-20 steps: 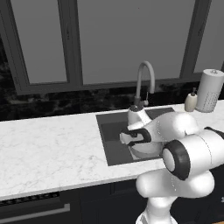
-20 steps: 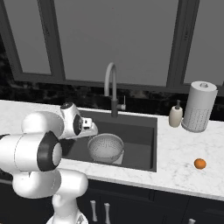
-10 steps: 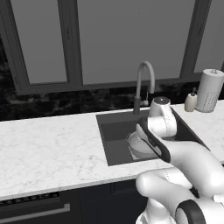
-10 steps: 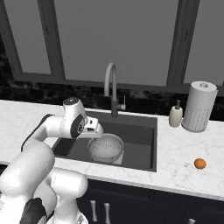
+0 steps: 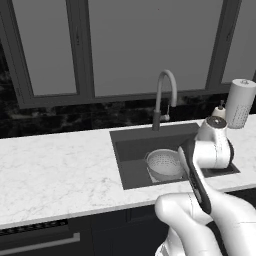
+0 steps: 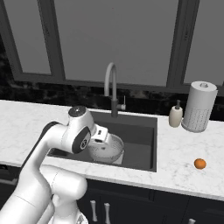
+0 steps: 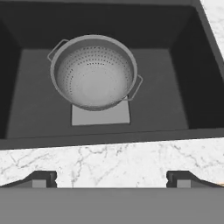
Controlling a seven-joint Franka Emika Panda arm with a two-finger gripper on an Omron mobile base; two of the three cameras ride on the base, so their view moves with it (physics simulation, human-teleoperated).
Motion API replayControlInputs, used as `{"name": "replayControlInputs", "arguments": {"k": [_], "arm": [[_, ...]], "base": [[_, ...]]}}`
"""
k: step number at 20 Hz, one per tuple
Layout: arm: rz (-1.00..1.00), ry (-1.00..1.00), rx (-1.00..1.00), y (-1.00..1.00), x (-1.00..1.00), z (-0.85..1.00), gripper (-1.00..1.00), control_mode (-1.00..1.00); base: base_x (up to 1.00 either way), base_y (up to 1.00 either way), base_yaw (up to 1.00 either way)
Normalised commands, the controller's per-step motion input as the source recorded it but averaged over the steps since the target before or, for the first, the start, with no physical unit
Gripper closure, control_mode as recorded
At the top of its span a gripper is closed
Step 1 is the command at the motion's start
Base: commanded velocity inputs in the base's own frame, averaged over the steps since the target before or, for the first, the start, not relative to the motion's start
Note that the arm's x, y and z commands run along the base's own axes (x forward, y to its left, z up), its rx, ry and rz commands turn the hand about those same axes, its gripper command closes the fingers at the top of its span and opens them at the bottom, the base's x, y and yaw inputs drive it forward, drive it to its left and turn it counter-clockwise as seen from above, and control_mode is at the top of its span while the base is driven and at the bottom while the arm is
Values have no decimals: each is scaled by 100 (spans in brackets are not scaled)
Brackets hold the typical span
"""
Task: Put the colander in the sink, put the tangerine in the colander, and turn on the sink faucet and pour water over the colander.
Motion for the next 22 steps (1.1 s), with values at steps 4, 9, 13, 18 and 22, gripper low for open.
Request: {"name": "replayControlInputs", "arguments": {"k": [4,9,13,18,22], "arm": [[-5,0,3,-56,-3,76,-100,-100],[-7,1,1,-51,-7,70,-100,-100],[-14,0,1,-62,-14,21,-100,-100],[-16,0,1,-66,-13,0,-100,-100],[-19,0,4,-71,-15,0,-100,-100]], "base": [[0,0,0],[0,0,0],[0,0,0],[0,0,0],[0,0,0]]}}
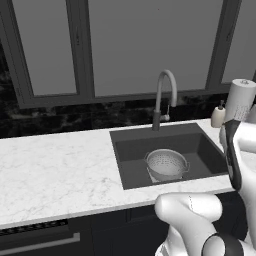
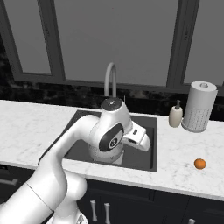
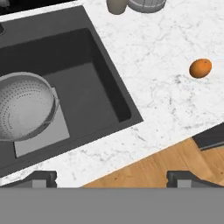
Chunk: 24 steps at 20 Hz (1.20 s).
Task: Put the colander in the sink, put the tangerine in the colander, and turn on the sink faucet and pour water over the colander.
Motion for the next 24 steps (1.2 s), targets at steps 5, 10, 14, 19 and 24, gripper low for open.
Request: {"name": "replayControlInputs", "arguments": {"k": [5,10,14,19,24], "arm": [[-22,0,5,-58,-7,0,-100,-100],[-13,-3,1,-33,0,0,-100,-100],[-12,-5,0,-27,0,0,-100,-100],[-11,-7,0,-37,0,-2,-100,-100],[-4,-11,0,-51,0,-21,-100,-100]], "base": [[0,0,0],[0,0,0],[0,0,0],[0,0,0],[0,0,0]]}}
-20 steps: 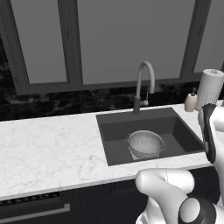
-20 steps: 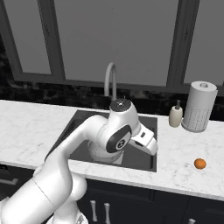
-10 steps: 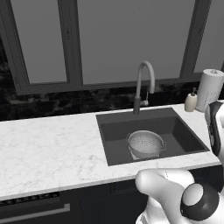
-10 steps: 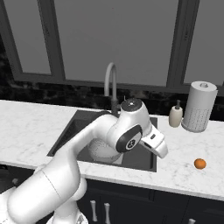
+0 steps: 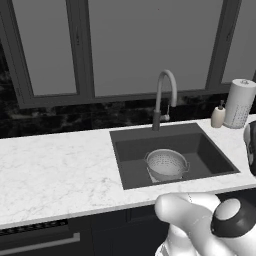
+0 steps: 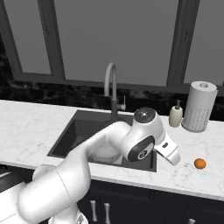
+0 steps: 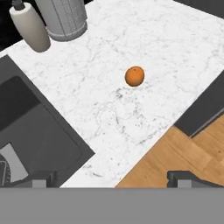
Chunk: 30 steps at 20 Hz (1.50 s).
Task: Put the colander in the sink, put the tangerine in the colander, and turn on the sink faucet and pour water over the colander.
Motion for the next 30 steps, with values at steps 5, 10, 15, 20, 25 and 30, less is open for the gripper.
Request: {"name": "replayControlInputs", "arguments": {"k": [5,10,15,20,25,30], "arm": [[0,-7,0,-49,0,-23,-100,-100],[-1,-1,0,-35,0,-2,-100,-100],[-5,0,-2,-18,0,-1,-100,-100],[-6,0,-5,-10,0,-18,-100,-100],[-4,0,-8,-2,1,-30,-100,-100],[-1,0,-2,-15,0,-14,-100,-100]], "base": [[0,0,0],[0,0,0],[0,0,0],[0,0,0],[0,0,0],[0,0,0]]}}
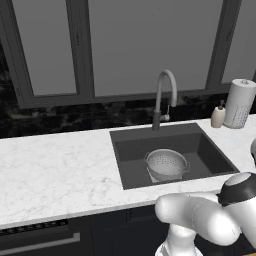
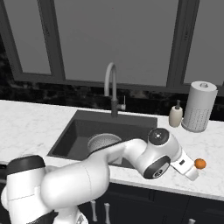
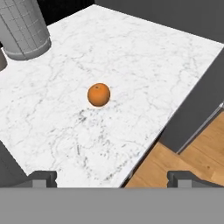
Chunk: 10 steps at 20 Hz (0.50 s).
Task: Put the colander in the sink, put the tangerine in the colander, and turn on the sink faucet and pour water over the colander.
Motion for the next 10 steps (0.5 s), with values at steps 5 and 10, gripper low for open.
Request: {"name": "replayControlInputs", "arguments": {"k": [5,10], "arm": [[0,0,0,-13,14,0,-100,-100],[1,4,0,0,24,0,-100,-100]], "base": [[0,0,0],[0,0,0]]}}
